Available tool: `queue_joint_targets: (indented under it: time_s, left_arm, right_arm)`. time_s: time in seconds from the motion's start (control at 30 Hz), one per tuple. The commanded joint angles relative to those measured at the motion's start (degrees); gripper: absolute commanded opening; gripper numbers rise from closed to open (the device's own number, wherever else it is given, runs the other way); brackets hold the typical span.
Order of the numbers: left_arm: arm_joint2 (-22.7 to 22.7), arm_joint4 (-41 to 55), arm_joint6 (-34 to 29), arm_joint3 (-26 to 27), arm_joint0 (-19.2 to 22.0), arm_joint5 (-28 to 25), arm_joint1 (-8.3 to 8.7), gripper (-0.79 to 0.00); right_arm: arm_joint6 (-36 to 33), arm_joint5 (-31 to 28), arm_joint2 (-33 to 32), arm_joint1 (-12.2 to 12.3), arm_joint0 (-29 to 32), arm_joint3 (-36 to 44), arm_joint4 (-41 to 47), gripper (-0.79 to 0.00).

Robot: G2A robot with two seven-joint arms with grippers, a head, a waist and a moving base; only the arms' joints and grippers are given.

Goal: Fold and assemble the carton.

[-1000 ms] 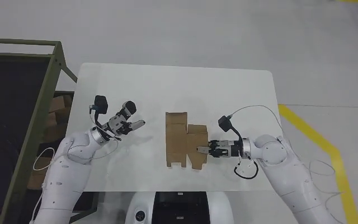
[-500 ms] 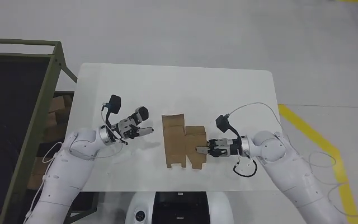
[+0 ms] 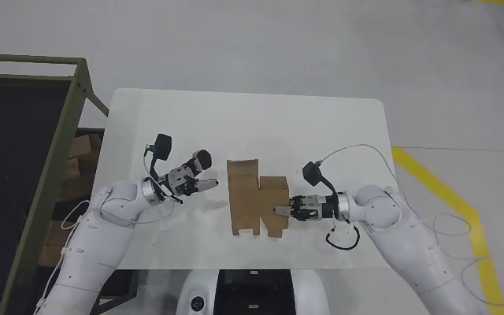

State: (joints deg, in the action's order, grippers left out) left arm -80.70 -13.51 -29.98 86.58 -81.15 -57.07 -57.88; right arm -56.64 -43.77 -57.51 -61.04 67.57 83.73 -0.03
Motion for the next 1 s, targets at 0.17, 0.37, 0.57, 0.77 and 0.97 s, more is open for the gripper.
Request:
queue_joint_targets:
  time_s: [0.17,0.37,0.57,0.77,0.97]
  left_arm:
    - [3.25,3.08,-0.81,-2.50,2.92,-0.64,-0.12,0.000]
    - [5.94,7.83,-2.67,-4.77,5.55,-0.93,-0.08,-0.160]
    - [7.93,11.18,-7.22,-5.98,7.38,-0.93,0.38,-0.265]
    - [9.14,12.23,-8.51,-6.93,8.40,-0.93,0.60,-0.200]
    - [10.06,13.44,-8.71,-7.14,8.82,-0.93,0.74,-0.409]
  right_arm:
    - [0.52,0.82,1.19,-0.01,-0.63,0.23,-0.77,-0.785]
    - [0.44,1.21,2.21,-0.06,-1.60,-0.16,-0.38,-0.785]
    - [0.16,1.07,2.90,-0.06,-2.52,-0.83,0.65,-0.785]
    - [0.09,1.13,3.26,0.06,-2.93,-0.82,0.93,-0.785]
    - [0.35,1.53,3.62,0.17,-3.09,-0.44,0.46,-0.785]
